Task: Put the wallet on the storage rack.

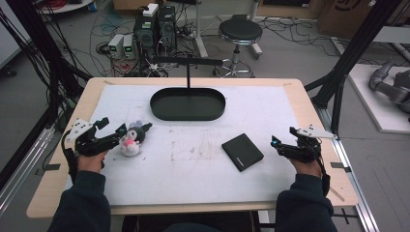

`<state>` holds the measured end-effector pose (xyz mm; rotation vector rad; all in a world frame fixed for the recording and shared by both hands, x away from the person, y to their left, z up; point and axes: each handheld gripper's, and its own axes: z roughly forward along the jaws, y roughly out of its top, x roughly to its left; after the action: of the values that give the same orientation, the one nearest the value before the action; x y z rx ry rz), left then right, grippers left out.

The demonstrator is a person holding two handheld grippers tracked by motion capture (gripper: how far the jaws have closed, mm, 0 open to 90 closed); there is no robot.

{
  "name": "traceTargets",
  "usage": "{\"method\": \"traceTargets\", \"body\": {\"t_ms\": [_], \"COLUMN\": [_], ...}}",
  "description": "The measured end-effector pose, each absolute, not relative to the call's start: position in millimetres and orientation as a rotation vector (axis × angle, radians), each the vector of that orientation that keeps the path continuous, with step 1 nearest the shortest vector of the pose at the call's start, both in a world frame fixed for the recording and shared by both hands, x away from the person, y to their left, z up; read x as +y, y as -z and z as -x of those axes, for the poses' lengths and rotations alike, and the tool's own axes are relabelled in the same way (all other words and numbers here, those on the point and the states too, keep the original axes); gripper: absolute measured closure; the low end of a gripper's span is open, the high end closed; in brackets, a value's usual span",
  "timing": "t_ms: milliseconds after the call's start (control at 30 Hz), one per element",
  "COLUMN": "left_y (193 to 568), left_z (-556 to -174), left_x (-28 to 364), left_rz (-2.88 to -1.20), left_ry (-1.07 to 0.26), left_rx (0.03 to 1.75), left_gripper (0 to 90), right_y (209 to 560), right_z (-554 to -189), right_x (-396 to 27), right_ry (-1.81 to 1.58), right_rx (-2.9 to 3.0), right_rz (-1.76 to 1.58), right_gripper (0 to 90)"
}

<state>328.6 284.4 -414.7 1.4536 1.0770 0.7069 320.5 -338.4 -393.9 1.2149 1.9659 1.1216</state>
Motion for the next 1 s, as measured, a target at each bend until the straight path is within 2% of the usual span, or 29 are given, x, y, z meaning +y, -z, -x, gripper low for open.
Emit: {"method": "traceTargets", "body": {"t_ms": [367, 400, 433, 533, 567, 767, 833, 1000], "left_y": [416, 416, 416, 417, 417, 418, 419, 420], "left_z": [-330, -330, -330, -330, -330, -326, -325, -323], "left_x": [284, 284, 284, 284, 284, 282, 282, 285], "left_rz": [-1.447, -1.453, -1.452, -1.452, -1.46, -1.477, -1.483, -1.479], "left_ry": [-0.7, -0.703, -0.701, -0.694, -0.691, -0.667, -0.662, -0.654], "left_rx": [1.097, 1.099, 1.104, 1.108, 1.105, 1.086, 1.083, 1.091], "left_gripper": [18.8, 18.6, 18.6, 18.6, 18.6, 19.1, 19.6, 20.0], "right_y": [396, 397, 399, 401, 402, 402, 404, 412], "right_z": [-323, -324, -325, -327, -328, -329, -329, -334], "right_x": [-328, -327, -325, -323, -321, -314, -307, -294], "right_ry": [-1.133, -1.138, -1.157, -1.153, -1.156, -1.168, -1.164, -1.116], "right_rx": [2.013, 2.023, 2.066, 2.091, 2.121, 2.191, 2.241, 2.336], "right_rz": [-1.186, -1.185, -1.177, -1.164, -1.166, -1.121, -1.085, -1.061], "right_gripper": [20.4, 22.2, 31.0, 31.3, 37.7, 47.3, 53.9, 54.2]}}
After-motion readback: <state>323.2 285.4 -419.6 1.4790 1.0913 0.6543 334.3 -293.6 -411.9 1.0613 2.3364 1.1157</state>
